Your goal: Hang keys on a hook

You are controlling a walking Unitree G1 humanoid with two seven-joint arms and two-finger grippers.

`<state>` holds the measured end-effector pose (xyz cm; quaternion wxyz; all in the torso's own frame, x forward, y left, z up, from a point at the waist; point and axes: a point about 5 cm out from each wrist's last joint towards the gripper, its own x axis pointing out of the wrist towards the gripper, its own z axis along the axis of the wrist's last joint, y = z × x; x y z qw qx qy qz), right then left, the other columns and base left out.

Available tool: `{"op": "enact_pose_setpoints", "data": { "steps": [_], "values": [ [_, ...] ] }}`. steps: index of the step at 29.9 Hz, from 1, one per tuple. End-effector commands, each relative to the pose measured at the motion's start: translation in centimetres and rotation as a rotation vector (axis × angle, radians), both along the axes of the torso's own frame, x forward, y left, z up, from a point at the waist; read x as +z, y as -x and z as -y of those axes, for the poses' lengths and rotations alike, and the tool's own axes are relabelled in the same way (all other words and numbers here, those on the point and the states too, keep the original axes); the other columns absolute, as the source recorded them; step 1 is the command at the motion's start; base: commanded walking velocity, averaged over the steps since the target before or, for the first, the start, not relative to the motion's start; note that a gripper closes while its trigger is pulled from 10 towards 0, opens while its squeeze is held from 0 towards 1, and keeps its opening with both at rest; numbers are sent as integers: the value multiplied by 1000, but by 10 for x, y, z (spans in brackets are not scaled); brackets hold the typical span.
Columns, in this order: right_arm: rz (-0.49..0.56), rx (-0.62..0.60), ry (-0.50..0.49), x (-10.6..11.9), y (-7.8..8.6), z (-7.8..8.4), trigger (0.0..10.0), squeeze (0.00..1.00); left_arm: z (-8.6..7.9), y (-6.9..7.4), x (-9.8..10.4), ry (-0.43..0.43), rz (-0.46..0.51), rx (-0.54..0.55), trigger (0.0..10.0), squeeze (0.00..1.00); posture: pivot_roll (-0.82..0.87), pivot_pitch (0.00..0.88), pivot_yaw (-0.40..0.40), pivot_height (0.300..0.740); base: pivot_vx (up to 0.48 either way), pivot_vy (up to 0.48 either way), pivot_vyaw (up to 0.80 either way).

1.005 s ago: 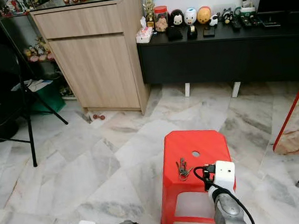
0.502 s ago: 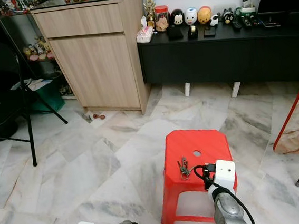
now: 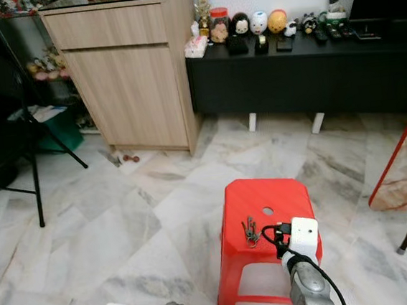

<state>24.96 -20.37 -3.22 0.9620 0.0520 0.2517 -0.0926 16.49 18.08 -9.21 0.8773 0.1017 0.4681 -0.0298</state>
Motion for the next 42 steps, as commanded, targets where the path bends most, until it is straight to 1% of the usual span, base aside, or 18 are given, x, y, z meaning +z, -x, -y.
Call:
{"op": "enact_pose_setpoints", "data": {
  "steps": [1, 2, 5, 14, 23, 29, 37, 42],
  "values": [
    [23, 6, -35, 5, -9, -8, 10000, 0, 23, 8, -5, 72, -37, -54, 10000, 0, 29, 0, 7, 645, 270, 0, 488],
    [18, -11, -47, 4, -8, -8, 10000, 0, 23, 8, -5, 72, -37, -54, 10000, 0, 29, 0, 7, 645, 270, 0, 0],
    [10, 10, -21, 4, -8, -8, 10000, 0, 23, 8, -5, 72, -37, -54, 10000, 0, 29, 0, 6, 645, 269, 0, 0],
    [9, 0, -24, 3, -7, -8, 10000, 0, 22, 8, -5, 69, -37, -55, 10000, 0, 30, 0, 7, 645, 269, 0, 0],
    [5, -3, -25, 2, -6, -8, 10000, 0, 16, 11, -6, 71, -37, -51, 10000, 0, 31, 0, 6, 645, 0, 0, 0],
    [4, -7, -27, 2, -6, -8, 10000, 0, 15, 10, -5, 64, -35, -65, 10000, 0, 33, 0, 6, 645, 0, 0, 0],
    [5, -9, -27, 2, -6, -8, 10000, 0, 14, 10, -5, 59, -37, -63, 10000, 0, 32, 0, 7, 645, 0, -280, 0],
    [3, -7, -27, 2, -6, -8, 10000, 0, 14, 10, -5, 52, -39, -62, 10000, 0, 31, 0, 11, 645, 0, 0, 0]
  ]
}}
